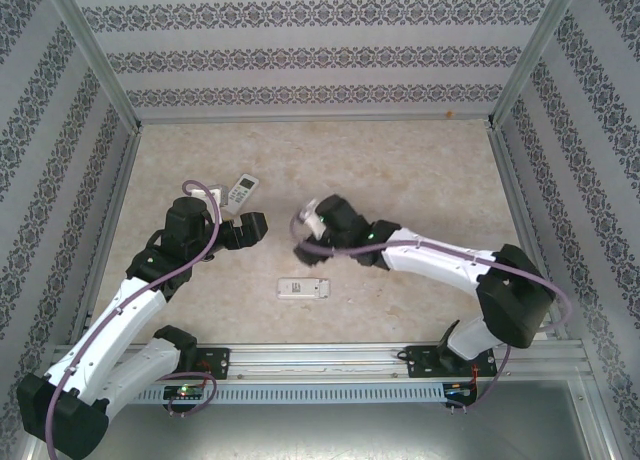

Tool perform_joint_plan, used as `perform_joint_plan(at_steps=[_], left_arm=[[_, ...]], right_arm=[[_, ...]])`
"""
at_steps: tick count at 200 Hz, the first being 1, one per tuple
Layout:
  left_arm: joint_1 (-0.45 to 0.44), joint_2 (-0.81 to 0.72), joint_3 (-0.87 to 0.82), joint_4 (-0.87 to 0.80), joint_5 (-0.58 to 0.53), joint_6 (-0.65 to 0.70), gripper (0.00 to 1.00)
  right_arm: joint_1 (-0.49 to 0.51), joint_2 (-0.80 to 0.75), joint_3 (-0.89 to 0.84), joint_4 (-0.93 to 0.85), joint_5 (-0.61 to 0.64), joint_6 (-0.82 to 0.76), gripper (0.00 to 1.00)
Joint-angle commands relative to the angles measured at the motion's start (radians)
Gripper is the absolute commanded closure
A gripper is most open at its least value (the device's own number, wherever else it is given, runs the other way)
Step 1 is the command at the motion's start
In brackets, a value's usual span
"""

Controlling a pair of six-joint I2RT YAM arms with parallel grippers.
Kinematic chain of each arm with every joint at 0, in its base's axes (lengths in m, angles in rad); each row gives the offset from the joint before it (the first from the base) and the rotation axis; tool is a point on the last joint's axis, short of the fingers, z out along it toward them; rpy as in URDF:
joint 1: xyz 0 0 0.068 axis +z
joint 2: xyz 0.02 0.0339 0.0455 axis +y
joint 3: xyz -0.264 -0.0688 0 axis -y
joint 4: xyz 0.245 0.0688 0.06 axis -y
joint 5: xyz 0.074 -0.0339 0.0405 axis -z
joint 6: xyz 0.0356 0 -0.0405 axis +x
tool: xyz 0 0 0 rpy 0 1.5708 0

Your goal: Load the batteries into the remote control

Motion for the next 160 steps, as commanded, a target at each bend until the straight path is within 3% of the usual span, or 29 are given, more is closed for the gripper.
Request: perform_joint_plan(at_steps=[1,45,111,160], left_arm=[[0.011,-0.015,0.007,0.028,0.009,0.003,0.0],[0.011,-0.022,0.007,0.017,0.022,0.009,0.0],[0.012,-0.024,-0.009,0.037,0.019,0.019,0.0],[0.012,-0.022,-0.018,0.053,0.015,0.024,0.0]], right_arm=[[-0.005,0.047,0.069,-0.147,0.198,0.596,0.32],[0.0,0.228,0.165,-0.276,0.21,0.95,0.36],[0.031,0.454,0.311,-0.32,0.173,0.97,0.42],[0.038,0.516,0.342,-0.35,0.187,0.969,0.57]])
